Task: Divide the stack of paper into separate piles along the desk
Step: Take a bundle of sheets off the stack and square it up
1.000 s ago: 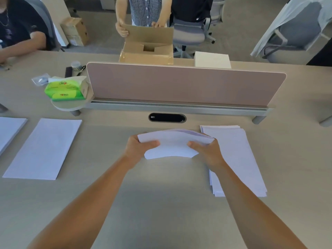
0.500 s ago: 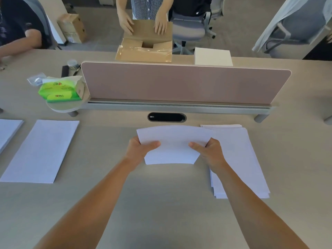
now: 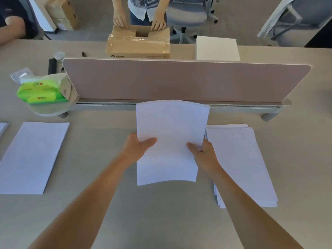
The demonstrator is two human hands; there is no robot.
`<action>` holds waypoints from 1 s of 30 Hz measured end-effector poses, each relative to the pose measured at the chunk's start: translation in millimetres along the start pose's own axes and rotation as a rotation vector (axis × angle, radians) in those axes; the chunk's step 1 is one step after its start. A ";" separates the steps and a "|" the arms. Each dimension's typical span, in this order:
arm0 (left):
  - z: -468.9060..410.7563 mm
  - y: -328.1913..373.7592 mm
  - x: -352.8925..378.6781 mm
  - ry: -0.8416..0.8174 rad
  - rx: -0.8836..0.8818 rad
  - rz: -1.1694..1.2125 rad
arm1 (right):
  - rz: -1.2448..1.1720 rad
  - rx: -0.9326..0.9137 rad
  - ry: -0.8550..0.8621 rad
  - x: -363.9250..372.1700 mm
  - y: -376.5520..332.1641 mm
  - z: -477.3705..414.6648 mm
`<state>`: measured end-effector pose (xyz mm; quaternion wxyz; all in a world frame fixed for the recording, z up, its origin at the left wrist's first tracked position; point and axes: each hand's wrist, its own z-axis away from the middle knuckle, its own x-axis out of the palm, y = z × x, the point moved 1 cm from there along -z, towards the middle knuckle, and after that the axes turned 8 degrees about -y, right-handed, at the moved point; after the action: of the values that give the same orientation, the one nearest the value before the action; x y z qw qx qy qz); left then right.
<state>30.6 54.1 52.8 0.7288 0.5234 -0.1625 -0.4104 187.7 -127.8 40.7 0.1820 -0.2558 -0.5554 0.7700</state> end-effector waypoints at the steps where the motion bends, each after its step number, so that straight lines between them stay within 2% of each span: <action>1: -7.5 -2.7 -2.6 -0.024 -0.028 0.027 | -0.029 0.050 -0.016 0.4 2.3 -6.3; 5: -29.9 -33.5 -1.7 -0.081 -0.292 0.060 | -0.207 0.341 0.069 17.0 25.8 -25.3; 8: -42.3 -56.1 9.0 -0.112 -0.398 0.116 | 0.002 0.472 0.076 28.7 42.1 -34.1; 11: -55.5 -71.1 19.0 -0.030 -0.392 0.113 | 0.041 0.488 0.083 32.1 58.7 -47.0; 13: -62.8 -80.1 24.2 0.088 -0.405 -0.010 | 0.068 0.511 0.097 32.3 67.4 -55.6; 16: -66.7 -86.1 31.6 0.158 -0.406 -0.242 | 0.103 0.545 0.105 34.0 76.6 -64.3; 23: -74.7 -80.7 29.8 0.205 -0.462 -0.276 | 0.111 0.574 0.184 32.4 82.3 -72.0; 30: -67.0 -69.2 31.2 0.181 -0.505 -0.293 | 0.291 0.594 0.130 29.9 77.8 -72.0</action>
<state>64.6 64.3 -42.0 0.7806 0.3780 0.0874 -0.4901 206.9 -80.8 -56.9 0.1719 -0.3168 -0.2518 0.8982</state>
